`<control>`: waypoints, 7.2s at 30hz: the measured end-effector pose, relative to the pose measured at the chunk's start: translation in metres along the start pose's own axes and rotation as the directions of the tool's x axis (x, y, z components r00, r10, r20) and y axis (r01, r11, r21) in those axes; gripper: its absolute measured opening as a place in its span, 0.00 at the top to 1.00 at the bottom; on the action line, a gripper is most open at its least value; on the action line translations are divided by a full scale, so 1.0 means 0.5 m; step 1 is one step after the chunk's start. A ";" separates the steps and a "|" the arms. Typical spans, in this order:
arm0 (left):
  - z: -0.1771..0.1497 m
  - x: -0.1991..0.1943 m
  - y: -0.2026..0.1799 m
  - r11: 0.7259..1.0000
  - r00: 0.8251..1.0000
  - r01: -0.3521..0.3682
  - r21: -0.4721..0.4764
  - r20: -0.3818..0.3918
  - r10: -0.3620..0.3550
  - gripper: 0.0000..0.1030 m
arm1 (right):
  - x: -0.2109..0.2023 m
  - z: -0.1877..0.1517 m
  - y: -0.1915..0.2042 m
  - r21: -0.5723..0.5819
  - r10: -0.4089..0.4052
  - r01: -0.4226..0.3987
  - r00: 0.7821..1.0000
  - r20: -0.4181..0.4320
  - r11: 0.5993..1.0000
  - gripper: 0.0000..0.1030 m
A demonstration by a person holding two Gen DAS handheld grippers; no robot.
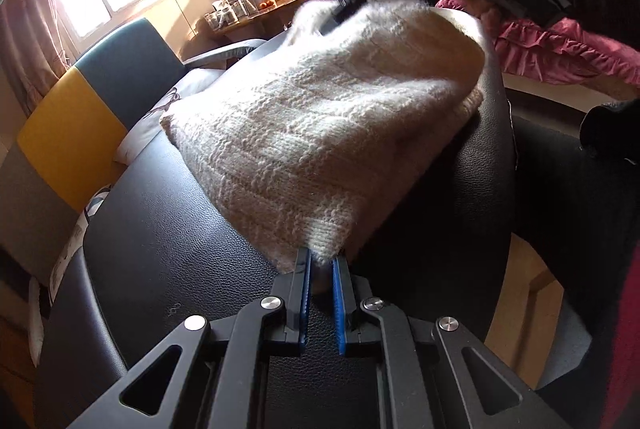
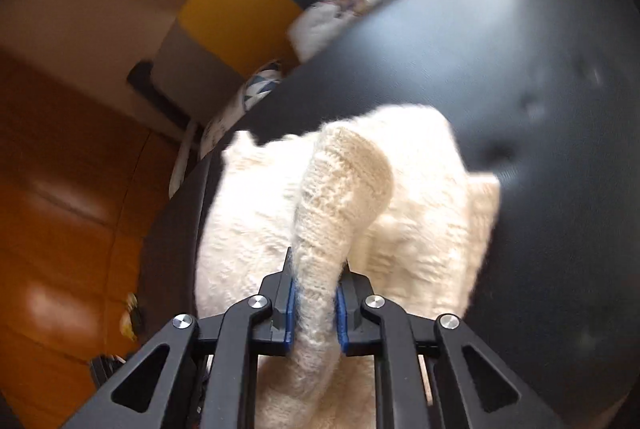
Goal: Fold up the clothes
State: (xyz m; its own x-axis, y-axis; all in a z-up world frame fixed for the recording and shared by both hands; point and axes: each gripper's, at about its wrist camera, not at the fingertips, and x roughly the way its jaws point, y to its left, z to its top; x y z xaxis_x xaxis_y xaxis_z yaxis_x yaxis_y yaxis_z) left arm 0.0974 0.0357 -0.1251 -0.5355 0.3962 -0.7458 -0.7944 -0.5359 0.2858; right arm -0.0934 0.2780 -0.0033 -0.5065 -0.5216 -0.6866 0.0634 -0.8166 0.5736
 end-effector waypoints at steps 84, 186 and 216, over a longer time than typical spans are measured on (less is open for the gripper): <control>0.249 0.144 0.035 0.655 0.832 0.541 -0.527 0.227 -0.506 0.82 | 0.055 -0.082 -0.191 -0.082 -0.049 0.052 0.998 0.042 0.995 0.82; 0.818 0.436 0.098 0.819 0.906 0.415 -0.398 0.098 -0.411 0.36 | -0.487 -0.222 -0.522 0.347 -0.406 0.263 0.796 0.449 0.900 0.54; 0.737 0.313 0.023 0.893 0.981 0.192 -0.407 0.087 -0.171 0.21 | -0.366 -0.180 -0.428 0.278 -0.605 0.538 0.713 0.354 0.796 0.56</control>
State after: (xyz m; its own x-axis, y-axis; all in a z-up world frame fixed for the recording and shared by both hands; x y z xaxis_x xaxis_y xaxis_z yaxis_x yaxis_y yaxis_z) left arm -0.1012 0.3662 -0.0165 -0.4145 0.5458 -0.7282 -0.6958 -0.7059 -0.1330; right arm 0.0631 0.5259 -0.0404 -0.7041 0.2101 -0.6783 -0.4611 -0.8617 0.2118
